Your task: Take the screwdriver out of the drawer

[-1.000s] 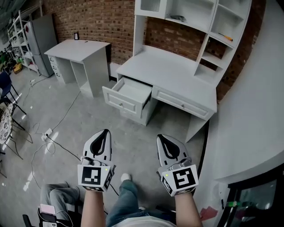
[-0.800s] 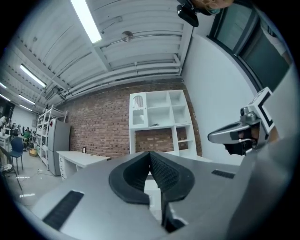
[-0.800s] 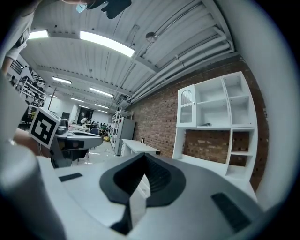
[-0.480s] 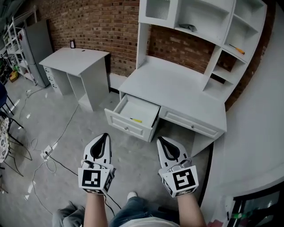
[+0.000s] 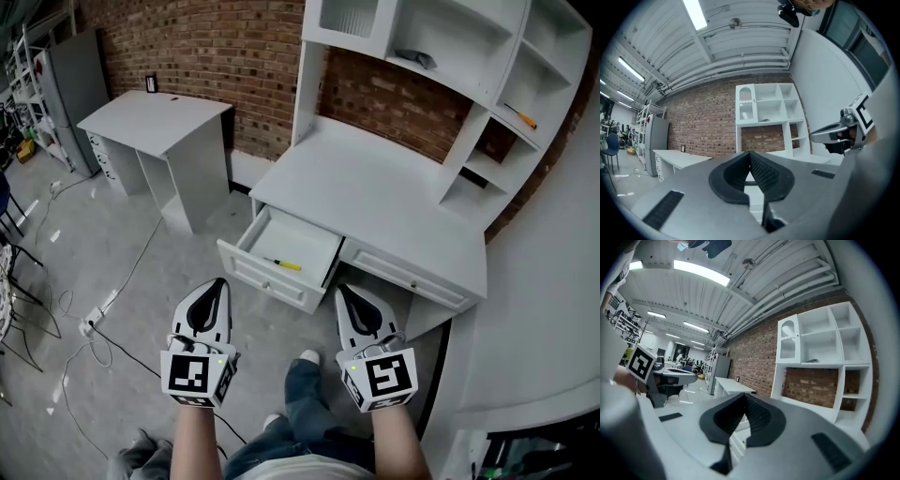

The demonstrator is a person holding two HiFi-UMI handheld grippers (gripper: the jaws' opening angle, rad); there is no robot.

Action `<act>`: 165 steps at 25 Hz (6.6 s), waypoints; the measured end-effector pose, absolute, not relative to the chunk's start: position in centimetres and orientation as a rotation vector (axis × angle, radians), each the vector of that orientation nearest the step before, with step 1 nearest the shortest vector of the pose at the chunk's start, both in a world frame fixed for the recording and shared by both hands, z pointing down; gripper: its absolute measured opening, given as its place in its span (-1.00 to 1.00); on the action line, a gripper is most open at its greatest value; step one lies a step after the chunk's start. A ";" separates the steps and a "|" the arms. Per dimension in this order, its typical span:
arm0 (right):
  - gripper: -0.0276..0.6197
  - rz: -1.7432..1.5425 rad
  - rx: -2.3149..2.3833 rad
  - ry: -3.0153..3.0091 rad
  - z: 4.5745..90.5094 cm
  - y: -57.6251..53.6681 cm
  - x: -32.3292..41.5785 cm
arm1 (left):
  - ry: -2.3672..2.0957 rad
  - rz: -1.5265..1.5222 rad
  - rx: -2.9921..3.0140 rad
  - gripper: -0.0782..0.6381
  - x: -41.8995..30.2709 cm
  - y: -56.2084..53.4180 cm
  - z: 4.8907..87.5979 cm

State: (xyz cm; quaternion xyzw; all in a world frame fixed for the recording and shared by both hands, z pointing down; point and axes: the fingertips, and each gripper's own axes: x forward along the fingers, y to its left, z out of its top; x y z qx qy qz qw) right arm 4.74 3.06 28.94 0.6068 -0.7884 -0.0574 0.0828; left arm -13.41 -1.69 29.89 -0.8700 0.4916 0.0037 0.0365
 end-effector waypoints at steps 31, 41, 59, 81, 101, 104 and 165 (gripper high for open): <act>-0.15 0.336 0.983 -2.387 50.4 -28.9 6.4 | 1.942 -0.265 -2.620 -0.75 -9.6 -29.6 39.7; -0.27 0.597 0.834 -2.180 66.2 -30.7 4.3 | 1.929 -0.381 -2.759 -0.75 -10.9 -32.9 46.9; -0.67 0.520 0.655 -1.874 80.6 -31.8 5.6 | 1.966 -0.479 -2.875 -0.75 -12.1 -34.1 56.1; -0.68 0.405 0.882 -2.112 61.6 -32.2 4.2 | 1.872 -0.321 -2.845 -0.75 -11.0 -34.9 45.2; -0.67 0.451 1.201 -1.971 56.5 -38.1 17.0 | 1.751 -0.337 -2.833 -0.75 -6.1 -35.3 41.9; -0.68 0.425 1.179 -1.946 57.4 -39.3 17.9 | 1.752 -0.350 -2.823 -0.75 -5.7 -35.7 42.0; -0.89 -0.297 1.874 -2.299 23.0 -24.3 15.1 | 1.353 0.154 -2.654 -0.75 -1.6 -29.8 23.4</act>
